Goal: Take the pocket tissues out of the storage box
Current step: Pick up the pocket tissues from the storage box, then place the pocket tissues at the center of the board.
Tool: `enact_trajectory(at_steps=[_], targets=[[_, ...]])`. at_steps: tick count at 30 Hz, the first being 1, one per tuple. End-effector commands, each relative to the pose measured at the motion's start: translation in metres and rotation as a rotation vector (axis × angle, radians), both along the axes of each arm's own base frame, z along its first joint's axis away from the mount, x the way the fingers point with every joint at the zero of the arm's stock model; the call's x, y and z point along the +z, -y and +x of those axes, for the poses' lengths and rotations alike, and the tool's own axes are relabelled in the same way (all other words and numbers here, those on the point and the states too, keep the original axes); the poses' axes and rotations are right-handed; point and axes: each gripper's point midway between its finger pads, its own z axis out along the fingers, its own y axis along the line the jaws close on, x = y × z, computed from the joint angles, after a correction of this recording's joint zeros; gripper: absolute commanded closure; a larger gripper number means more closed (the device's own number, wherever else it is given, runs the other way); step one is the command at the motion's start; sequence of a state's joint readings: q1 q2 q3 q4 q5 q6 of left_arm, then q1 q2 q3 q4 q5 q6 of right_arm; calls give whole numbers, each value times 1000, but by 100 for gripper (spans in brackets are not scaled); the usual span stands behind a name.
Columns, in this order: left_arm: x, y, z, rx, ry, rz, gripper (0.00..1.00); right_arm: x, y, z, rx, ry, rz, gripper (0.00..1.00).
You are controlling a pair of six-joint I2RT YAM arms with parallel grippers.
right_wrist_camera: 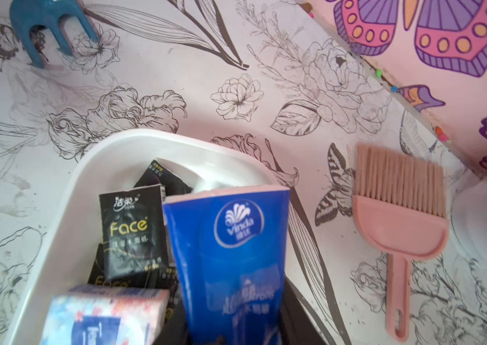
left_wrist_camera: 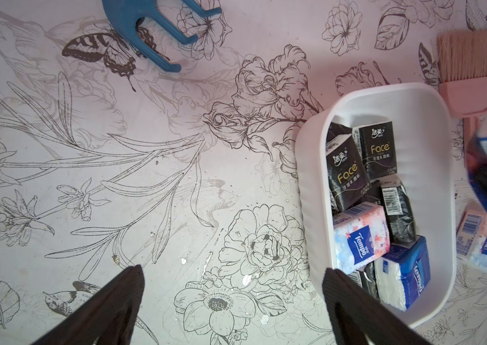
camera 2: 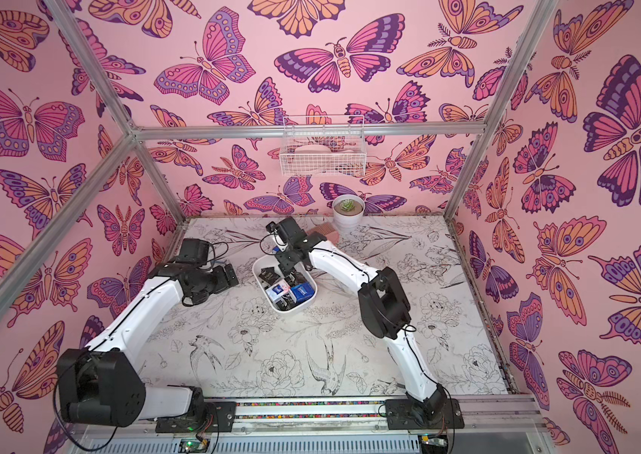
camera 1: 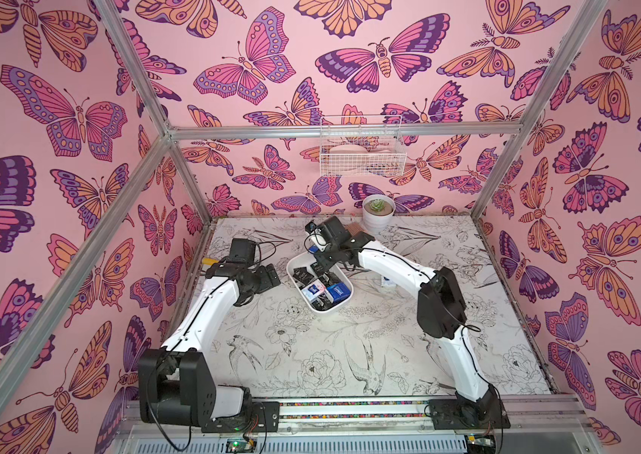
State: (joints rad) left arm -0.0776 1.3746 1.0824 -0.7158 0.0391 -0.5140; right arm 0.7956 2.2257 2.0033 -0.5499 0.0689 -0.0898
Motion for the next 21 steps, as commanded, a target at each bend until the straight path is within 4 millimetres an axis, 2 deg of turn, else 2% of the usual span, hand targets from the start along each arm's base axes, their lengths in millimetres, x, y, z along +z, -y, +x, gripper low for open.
enact_trajectory(at_steps=[1, 5, 10, 13, 16, 21], targets=[[5, 1, -1, -5, -8, -16, 0, 20, 32, 5, -123, -56, 94, 67], [4, 4, 0, -10, -12, -35, 0, 10, 101, 6, -304, -73, 36, 67], [5, 8, 2, -18, -10, -45, 0, -20, 197, -3, -533, -148, -10, 68], [6, 11, 4, -27, -8, -47, 0, -37, 240, -13, -625, -170, -50, 67], [7, 15, 3, -34, -5, -48, 0, -52, 265, -20, -680, -196, -66, 67], [5, 22, 4, -49, -4, -48, 0, -78, 278, -25, -711, -248, -108, 66]])
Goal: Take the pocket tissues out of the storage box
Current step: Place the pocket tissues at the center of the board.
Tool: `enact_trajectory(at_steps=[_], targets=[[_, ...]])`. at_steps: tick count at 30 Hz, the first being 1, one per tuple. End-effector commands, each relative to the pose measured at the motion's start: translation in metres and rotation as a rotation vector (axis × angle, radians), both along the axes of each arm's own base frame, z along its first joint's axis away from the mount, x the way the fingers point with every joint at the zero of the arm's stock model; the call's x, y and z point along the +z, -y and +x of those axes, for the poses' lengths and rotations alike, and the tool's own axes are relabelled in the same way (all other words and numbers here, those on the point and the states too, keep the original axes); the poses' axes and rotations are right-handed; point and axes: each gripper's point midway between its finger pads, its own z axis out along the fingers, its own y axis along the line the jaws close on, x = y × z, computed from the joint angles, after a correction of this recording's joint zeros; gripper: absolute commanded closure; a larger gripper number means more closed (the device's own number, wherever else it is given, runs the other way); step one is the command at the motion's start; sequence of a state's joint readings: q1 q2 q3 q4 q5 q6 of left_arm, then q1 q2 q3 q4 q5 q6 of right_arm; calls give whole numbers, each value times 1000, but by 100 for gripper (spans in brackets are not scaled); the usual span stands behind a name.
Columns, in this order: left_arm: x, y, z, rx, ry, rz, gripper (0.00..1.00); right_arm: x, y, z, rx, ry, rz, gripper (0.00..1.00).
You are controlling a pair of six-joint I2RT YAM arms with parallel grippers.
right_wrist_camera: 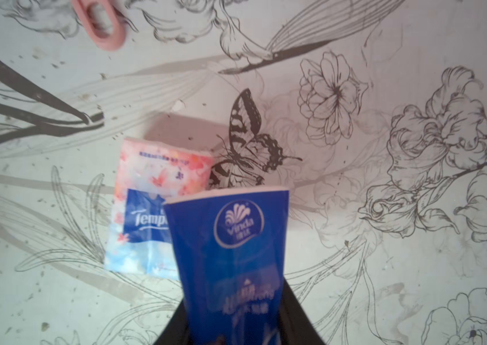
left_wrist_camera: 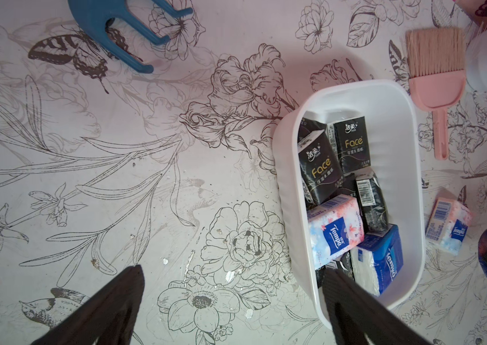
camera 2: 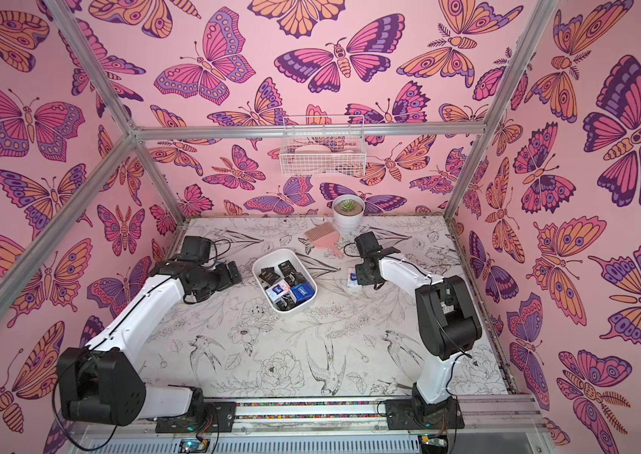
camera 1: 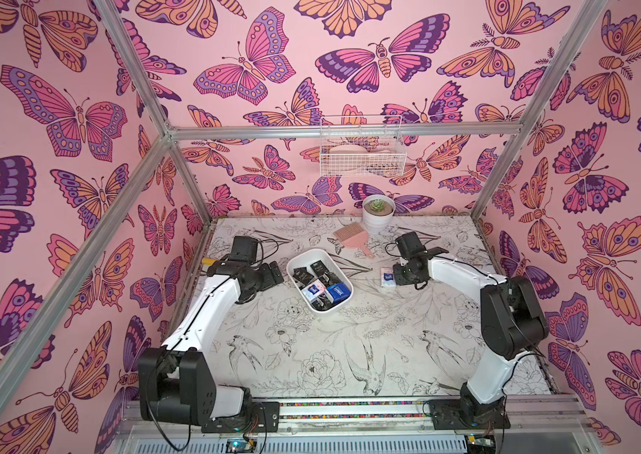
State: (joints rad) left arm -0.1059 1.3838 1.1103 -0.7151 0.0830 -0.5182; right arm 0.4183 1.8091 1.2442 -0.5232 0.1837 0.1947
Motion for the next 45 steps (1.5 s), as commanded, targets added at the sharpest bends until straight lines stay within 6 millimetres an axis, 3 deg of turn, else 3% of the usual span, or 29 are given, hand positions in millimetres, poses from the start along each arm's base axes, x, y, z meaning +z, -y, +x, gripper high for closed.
enact_trajectory(at_steps=[1, 5, 8, 11, 17, 22, 27, 30, 36, 45], targets=[[-4, 5, 0, -11, -23, -6, 0, -8, 5, 6, -39, 3, -11, 66], [-3, 7, 2, -17, -23, -9, 0, -24, 9, 6, -64, -24, -16, 64], [-1, 8, 4, -18, -16, -10, 0, -29, 9, 8, -72, -32, -14, 63], [-1, 8, 5, -20, -18, -13, 0, -29, 9, 10, -77, -32, -13, 57], [-4, 8, 4, -18, -26, -9, 0, -13, 10, 8, -83, -18, 0, 41], [-1, 9, 4, -19, -15, -10, 0, 9, 9, 6, -80, 11, 26, 37], [1, 9, 6, -22, -11, -5, 0, 15, 15, 7, -103, 24, 71, 38], [0, 10, 6, -25, -15, -6, 0, 8, 15, 10, -115, 11, 125, 46], [0, 12, 6, -29, -13, -3, 0, -12, 11, 12, -109, -25, 141, 59], [3, 10, 3, -28, -1, 1, 0, -49, 12, 11, -124, -93, 117, 59]])
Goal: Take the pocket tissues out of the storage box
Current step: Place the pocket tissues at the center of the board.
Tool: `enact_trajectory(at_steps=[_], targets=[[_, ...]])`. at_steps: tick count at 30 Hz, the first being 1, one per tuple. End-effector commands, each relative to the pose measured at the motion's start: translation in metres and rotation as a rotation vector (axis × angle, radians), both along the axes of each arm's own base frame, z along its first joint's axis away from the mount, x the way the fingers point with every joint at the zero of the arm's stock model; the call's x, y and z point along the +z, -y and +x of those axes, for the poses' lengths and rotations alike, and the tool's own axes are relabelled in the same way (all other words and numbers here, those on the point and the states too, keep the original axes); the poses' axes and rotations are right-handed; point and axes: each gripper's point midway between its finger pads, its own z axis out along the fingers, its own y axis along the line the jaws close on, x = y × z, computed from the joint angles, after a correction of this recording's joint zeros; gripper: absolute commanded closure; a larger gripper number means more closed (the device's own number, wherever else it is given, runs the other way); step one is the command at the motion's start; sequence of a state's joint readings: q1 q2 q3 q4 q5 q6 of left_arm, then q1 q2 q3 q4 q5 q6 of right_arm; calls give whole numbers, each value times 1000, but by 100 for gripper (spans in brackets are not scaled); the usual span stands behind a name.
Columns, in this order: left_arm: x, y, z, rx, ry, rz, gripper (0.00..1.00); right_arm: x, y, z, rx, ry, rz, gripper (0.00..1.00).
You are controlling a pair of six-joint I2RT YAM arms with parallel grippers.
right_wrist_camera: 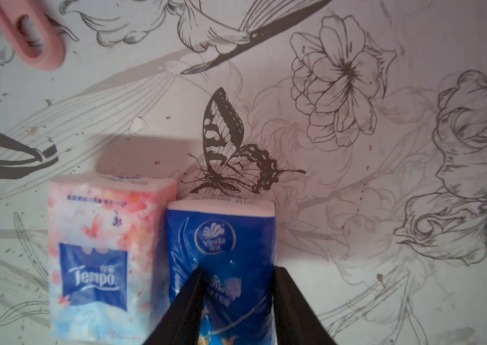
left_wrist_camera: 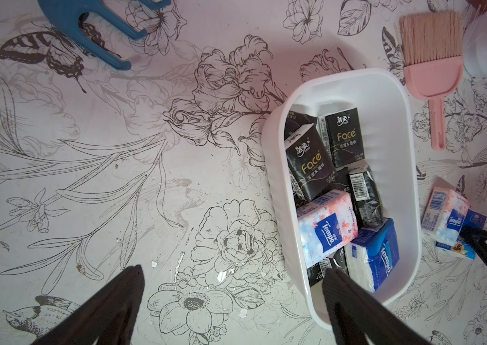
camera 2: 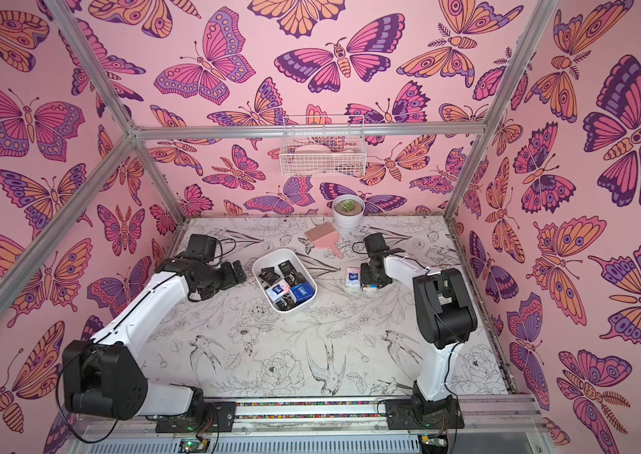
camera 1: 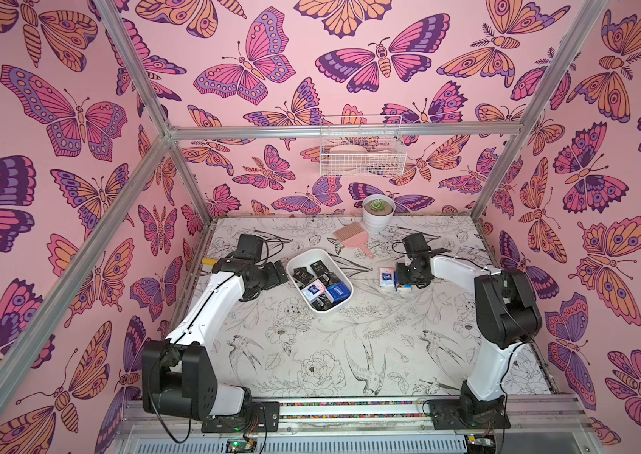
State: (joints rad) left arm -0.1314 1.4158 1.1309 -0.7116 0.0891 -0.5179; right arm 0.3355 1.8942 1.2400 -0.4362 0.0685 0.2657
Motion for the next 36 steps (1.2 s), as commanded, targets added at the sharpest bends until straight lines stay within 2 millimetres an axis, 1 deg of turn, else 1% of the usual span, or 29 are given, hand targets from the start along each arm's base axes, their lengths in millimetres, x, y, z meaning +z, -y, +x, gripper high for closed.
enact_trajectory(at_steps=[1, 5, 11, 18, 21, 24, 25, 27, 28, 30, 32, 33, 35, 36], targets=[[6, 0, -3, 0, 8, 7, 0, -21, 2, -6, -17, -55, -8, 59], [7, -1, -3, 3, 12, 7, 0, -19, 1, -3, -15, -46, -4, 59], [8, -1, -4, 7, 11, 2, 0, -2, -2, 1, -3, -27, 9, 57], [10, 0, -3, 6, 17, 0, 0, 24, -2, 2, -1, 24, 25, 53], [10, -1, -3, 10, 16, 3, 0, 38, -3, 4, 6, 48, 30, 50], [9, -1, -3, 8, 12, 5, 0, 51, -6, 4, 25, 65, 39, 48], [8, -1, -3, 8, 8, 6, 0, 55, -10, 3, 40, 69, 49, 47], [5, -1, -4, 5, 3, 9, 0, 64, -23, 0, 85, 79, 74, 46], [4, -1, -4, 6, -2, 10, 0, 71, -34, -1, 118, 89, 96, 45], [0, 0, -4, 6, -13, 16, 0, 85, -62, -7, 201, 114, 133, 43], [-5, 2, -4, 0, -27, 22, 0, 97, -98, -16, 297, 142, 145, 42], [-7, 3, -4, -3, -35, 23, 0, 102, -113, -19, 339, 155, 142, 41], [-11, 7, -3, -13, -46, 25, 0, 109, -152, -33, 456, 171, 137, 39], [-11, 9, -3, -17, -47, 27, 0, 111, -166, -37, 500, 176, 128, 39]])
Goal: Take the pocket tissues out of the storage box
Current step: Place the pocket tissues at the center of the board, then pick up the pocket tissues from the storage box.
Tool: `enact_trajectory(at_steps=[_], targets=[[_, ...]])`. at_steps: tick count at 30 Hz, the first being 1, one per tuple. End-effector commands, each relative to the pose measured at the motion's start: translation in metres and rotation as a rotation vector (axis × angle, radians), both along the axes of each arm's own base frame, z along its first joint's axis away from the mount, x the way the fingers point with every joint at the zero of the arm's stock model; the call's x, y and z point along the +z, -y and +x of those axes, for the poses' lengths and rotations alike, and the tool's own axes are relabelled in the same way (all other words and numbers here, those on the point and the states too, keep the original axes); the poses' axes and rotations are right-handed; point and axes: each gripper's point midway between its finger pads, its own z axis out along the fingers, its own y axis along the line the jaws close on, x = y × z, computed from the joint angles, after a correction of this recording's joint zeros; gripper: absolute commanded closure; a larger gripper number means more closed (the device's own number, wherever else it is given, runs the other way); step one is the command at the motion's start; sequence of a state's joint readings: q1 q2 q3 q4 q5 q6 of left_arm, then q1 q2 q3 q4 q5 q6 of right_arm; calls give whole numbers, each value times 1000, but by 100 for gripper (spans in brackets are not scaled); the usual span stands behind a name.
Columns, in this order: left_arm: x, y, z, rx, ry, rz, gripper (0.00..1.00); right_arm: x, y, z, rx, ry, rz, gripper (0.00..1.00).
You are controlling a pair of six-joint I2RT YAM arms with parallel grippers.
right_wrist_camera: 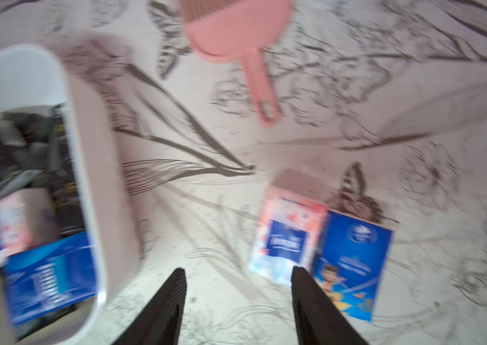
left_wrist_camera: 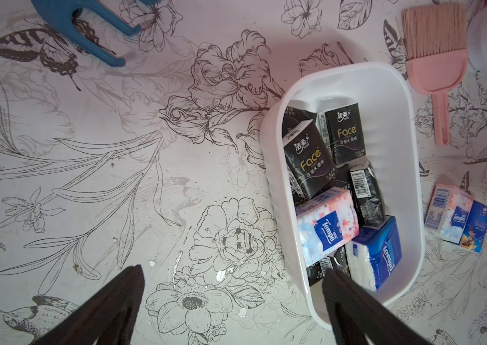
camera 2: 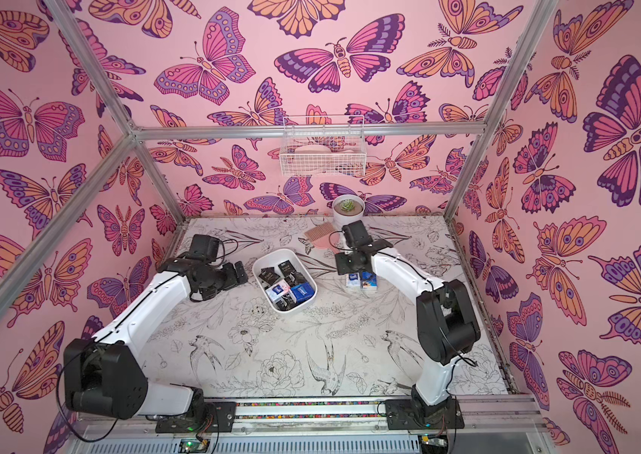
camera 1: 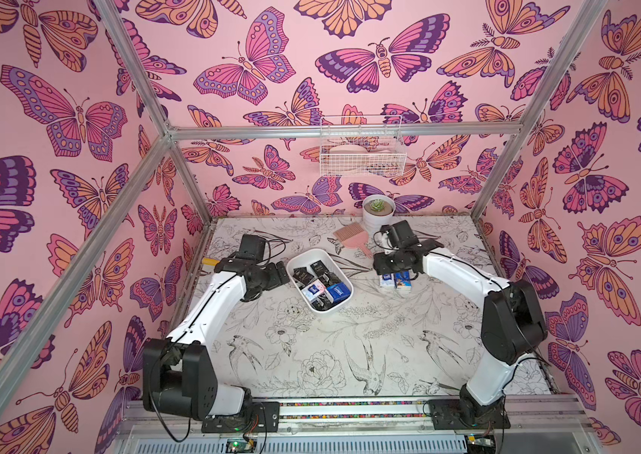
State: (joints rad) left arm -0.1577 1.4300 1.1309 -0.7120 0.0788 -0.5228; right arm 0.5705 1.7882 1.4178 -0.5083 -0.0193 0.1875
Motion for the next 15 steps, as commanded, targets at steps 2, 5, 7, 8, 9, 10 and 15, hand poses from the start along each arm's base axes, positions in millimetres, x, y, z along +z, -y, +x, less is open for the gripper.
enact_trajectory(at_steps=[2, 5, 7, 8, 9, 10, 15], targets=[[-6, 4, -1, -6, -32, 18, 0, 11, -71, -34, 263, 31, -53, 37], [-6, 4, -2, -7, -36, 22, 0, 1, -94, -49, 368, 31, -138, 36], [-6, 2, -3, -5, -38, 29, 0, -7, -101, -55, 388, 16, -181, 36], [-5, 2, -3, -7, -36, 31, 0, -9, -104, -57, 394, 12, -188, 35], [-6, 2, -4, -7, -38, 32, 0, -12, -108, -61, 403, 6, -190, 35], [-6, 2, -4, -7, -39, 32, 0, -15, -111, -66, 411, -1, -191, 34], [-4, 3, -2, -9, -37, 26, 0, -28, -122, -81, 431, -14, -217, 31]])
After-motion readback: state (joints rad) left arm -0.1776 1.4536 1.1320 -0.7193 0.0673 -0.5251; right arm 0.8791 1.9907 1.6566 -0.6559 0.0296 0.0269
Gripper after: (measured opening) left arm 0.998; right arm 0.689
